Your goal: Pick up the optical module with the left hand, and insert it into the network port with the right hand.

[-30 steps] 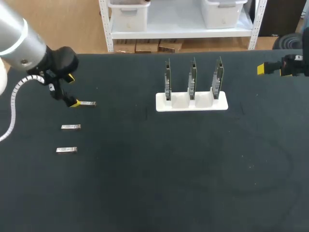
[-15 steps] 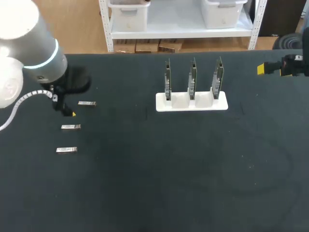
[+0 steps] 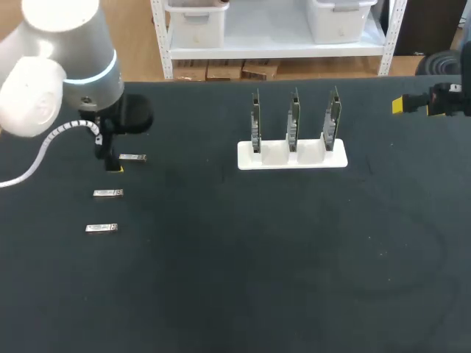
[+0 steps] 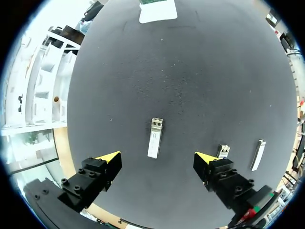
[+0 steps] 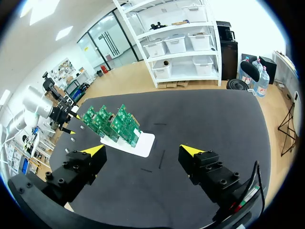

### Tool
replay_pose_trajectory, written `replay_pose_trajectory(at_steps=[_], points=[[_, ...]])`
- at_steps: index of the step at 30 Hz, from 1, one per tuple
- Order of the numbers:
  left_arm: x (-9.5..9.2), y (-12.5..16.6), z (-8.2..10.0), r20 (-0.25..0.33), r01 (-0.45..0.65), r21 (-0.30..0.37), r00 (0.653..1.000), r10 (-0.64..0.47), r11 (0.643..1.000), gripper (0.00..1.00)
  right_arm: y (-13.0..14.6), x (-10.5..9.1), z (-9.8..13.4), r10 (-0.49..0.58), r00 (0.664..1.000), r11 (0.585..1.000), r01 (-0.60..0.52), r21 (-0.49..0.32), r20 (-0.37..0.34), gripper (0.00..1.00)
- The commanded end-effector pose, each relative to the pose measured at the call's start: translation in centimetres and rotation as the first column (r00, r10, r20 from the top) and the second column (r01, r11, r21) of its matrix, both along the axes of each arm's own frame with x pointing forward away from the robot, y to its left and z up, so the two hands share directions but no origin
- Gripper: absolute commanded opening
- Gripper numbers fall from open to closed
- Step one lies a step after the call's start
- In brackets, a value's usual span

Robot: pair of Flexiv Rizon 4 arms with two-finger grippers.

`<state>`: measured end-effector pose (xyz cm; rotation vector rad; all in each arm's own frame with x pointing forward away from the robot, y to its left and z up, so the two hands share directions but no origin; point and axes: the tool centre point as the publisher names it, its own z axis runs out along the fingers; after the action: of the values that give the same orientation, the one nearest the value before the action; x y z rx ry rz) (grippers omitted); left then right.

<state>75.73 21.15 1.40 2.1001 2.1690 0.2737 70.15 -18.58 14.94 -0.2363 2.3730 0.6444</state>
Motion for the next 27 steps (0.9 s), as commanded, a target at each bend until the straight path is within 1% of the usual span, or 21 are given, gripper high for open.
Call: replay_pose_trajectory(at_steps=[1, 4, 7, 9, 12, 20, 27], points=[[0.9, -0.2, -0.2, -0.052, -0.006, 0.001, 0.999, 0.006, 1.0, 1.0, 0.1, -0.2, 0.1, -0.007, 1.0, 1.0, 0.007, -0.006, -0.001, 1.0], [0.8, -0.2, -0.5, -0.059, -0.009, -0.001, 0.998, 0.009, 1.0, 1.0, 0.1, -0.2, 0.1, -0.007, 1.0, 1.0, 0.007, -0.006, -0.001, 1.0], [0.8, -0.2, -1.0, -0.034, -0.028, 0.019, 0.999, 0.029, 0.999, 1.0, 0.1, -0.2, 0.1, -0.007, 1.0, 1.0, 0.007, -0.006, -0.001, 1.0], [0.8, -0.2, -1.2, -0.032, -0.035, 0.005, 0.999, 0.035, 0.999, 1.0, 0.1, -0.2, 0.1, -0.007, 1.0, 1.0, 0.007, -0.006, -0.001, 1.0], [0.8, -0.1, -1.6, -0.024, -0.045, 0.006, 0.999, 0.045, 0.999, 1.0, 0.1, -0.2, 0.1, -0.007, 1.0, 1.0, 0.007, -0.006, -0.001, 1.0], [0.9, 0.5, -2.7, -0.051, -0.072, 0.013, 0.996, 0.072, 0.997, 1.0, 0.1, -0.2, 0.1, -0.007, 1.0, 1.0, 0.007, -0.006, -0.001, 1.0], [0.9, 0.6, -3.1, -0.092, -0.084, 0.007, 0.992, 0.085, 0.996, 1.0, 0.1, -0.2, 0.1, -0.007, 1.0, 1.0, 0.007, -0.006, -0.001, 1.0]])
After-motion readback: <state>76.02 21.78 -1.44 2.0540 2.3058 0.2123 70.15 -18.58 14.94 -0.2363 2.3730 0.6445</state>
